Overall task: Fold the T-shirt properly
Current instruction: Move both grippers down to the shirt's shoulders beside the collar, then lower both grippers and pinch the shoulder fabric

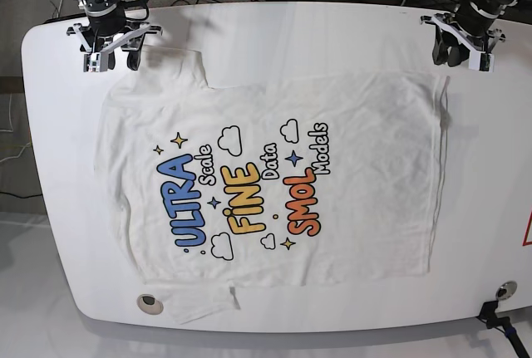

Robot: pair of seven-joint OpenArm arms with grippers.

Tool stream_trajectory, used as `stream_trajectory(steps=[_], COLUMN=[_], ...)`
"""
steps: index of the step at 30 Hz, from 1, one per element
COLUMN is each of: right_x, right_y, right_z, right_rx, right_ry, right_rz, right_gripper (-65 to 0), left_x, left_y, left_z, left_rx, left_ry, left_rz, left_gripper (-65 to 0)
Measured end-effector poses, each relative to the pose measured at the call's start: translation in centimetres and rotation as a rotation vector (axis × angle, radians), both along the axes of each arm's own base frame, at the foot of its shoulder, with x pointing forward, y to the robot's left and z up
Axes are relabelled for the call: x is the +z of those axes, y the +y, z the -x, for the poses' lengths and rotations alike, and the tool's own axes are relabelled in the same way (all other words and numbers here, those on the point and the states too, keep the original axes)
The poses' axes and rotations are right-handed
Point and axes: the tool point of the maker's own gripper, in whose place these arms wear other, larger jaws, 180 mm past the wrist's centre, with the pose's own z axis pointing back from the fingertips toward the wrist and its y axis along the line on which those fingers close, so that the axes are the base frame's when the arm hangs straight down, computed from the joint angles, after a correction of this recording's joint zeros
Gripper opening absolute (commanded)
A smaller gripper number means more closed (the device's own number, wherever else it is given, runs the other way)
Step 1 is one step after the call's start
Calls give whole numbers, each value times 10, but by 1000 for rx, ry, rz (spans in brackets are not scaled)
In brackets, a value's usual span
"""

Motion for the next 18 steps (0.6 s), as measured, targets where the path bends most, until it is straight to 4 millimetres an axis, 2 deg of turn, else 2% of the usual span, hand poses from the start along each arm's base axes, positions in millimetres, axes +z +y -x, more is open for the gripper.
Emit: stream_trajectory(steps=[9,18], right_x=[-3,-18], right_y=[4,7], right_z=[-16,-14], right_rx=[-23,-46], right_ry=[-17,14], right_rz=[-15,-50], right_gripper=[-366,-363], left_x=[0,0], left_y=[0,0], left_z=[-2,-7], left_rx=[1,4], left_ry=[-1,-5], left_rz=[0,8], left_gripper=[-475,-473])
